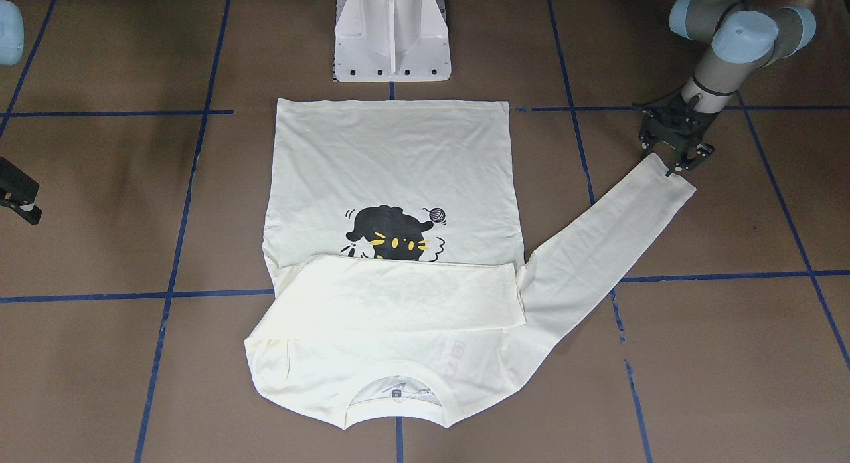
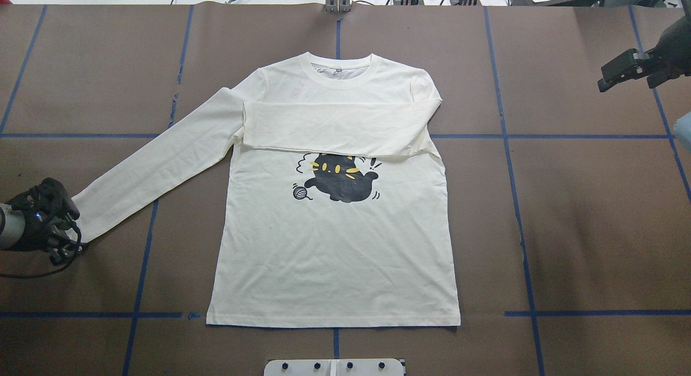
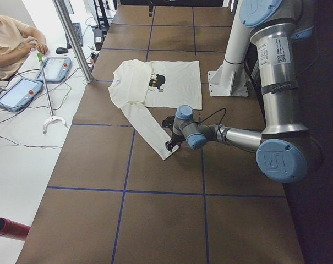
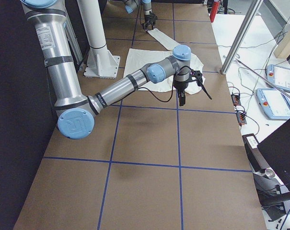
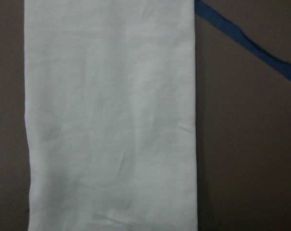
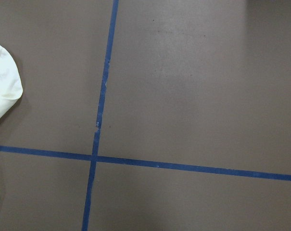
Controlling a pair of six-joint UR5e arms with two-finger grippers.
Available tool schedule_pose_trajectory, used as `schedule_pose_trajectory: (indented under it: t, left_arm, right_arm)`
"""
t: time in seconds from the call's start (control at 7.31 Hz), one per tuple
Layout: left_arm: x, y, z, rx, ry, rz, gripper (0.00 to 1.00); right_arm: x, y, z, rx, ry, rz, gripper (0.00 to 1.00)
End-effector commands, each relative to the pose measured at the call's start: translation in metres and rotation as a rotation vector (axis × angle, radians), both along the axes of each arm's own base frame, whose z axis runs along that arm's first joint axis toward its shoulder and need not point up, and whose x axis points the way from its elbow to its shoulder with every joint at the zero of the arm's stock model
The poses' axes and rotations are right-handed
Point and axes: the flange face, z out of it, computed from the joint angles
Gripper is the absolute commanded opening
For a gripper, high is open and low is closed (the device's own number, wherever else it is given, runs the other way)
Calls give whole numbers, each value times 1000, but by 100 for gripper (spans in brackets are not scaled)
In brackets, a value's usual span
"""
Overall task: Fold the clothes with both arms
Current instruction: 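Release the sleeve, raise the right gripper while the left gripper grasps the other cuff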
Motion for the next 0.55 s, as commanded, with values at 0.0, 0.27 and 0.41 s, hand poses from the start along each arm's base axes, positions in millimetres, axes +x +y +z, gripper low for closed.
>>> schedule_pose_trajectory:
  t: [0.0,0.27,0.41]
  left_arm:
    - [-3,-6,-12,53,-9,-45,0]
    - [-12,-9,-61,138,39,-88,0]
    - [-14,-18,-76,157,63,-110,0]
  right_arm:
    - [1,2,1,-1,0,0,100]
    - [1,1,3,-5,3,1,100]
    - [1,2,3,-5,2,0,100]
